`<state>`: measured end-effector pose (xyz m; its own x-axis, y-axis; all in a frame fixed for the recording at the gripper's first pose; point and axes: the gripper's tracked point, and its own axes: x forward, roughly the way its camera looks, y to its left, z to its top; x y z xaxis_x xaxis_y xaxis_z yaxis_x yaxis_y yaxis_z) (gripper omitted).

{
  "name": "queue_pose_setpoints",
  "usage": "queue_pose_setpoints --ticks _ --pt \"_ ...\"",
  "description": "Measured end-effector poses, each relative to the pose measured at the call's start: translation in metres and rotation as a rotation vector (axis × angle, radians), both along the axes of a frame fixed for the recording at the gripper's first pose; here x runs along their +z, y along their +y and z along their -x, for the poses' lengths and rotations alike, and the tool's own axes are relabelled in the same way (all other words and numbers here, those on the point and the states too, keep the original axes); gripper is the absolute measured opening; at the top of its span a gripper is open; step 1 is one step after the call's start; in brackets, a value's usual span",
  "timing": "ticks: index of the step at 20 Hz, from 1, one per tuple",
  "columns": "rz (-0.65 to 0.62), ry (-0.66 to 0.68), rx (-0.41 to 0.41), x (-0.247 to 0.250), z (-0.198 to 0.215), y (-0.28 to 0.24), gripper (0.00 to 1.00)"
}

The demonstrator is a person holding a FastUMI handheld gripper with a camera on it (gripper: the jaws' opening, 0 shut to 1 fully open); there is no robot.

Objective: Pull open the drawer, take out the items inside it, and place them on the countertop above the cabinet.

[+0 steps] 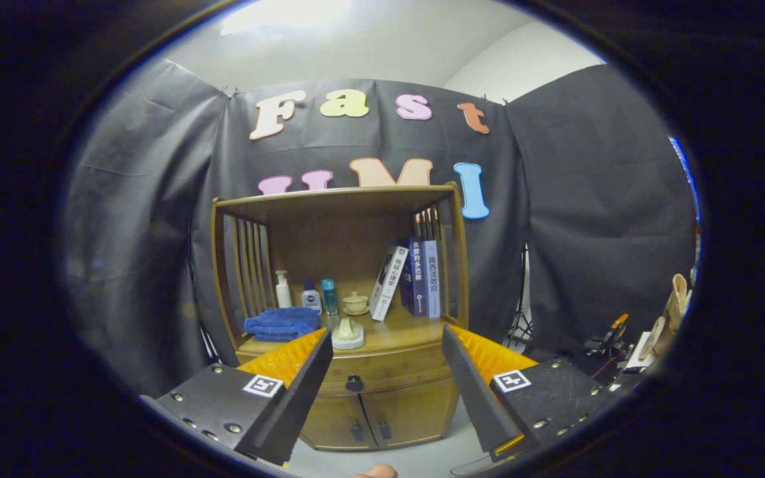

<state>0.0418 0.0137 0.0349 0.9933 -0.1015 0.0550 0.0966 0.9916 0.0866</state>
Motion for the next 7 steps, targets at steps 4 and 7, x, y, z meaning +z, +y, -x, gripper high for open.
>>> queue_pose_setpoints --ticks 4,7 --pt "-0.004 -0.003 0.006 -0.001 -0.0014 -0.002 0.99" --pt "-0.002 0.003 0.006 -0.0035 -0.0032 -0.0059 0.99"
